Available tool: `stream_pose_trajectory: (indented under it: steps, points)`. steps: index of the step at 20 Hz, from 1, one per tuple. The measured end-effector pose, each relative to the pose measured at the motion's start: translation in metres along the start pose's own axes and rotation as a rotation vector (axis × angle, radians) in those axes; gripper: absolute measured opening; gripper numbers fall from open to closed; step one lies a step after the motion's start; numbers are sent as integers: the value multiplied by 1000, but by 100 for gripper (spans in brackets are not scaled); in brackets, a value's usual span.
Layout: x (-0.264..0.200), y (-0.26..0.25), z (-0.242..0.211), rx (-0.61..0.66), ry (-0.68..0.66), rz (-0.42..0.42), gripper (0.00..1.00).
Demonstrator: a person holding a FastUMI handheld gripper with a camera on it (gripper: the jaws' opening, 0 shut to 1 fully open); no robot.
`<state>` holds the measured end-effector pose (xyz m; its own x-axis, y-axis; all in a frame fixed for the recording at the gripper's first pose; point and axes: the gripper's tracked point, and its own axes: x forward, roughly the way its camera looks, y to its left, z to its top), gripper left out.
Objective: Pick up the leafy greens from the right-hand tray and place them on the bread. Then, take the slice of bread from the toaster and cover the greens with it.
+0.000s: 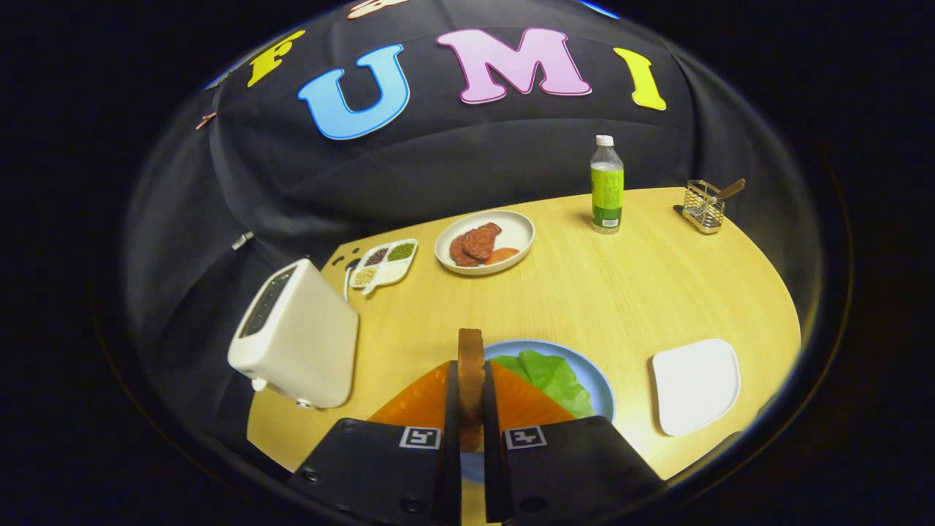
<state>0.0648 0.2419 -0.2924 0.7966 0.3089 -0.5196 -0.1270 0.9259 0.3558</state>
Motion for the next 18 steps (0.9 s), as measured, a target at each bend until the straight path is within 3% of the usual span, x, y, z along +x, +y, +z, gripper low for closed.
stream_pose_trajectory:
  steps: [3, 6, 7, 8, 12, 16, 18]
  points:
    - [1, -27, -13, -9, 36, -39, 21]
    - [-1, -53, -20, -44, 58, -82, 36]
    - [-4, -61, -21, -57, 60, -99, 45]
    - [-6, -68, -18, -70, 52, -111, 45]
    - [-26, -85, 4, -113, 4, -140, 58]
    - [-62, -90, 48, -176, -95, -141, 63]
    - [-85, -89, 72, -215, -153, -137, 71]
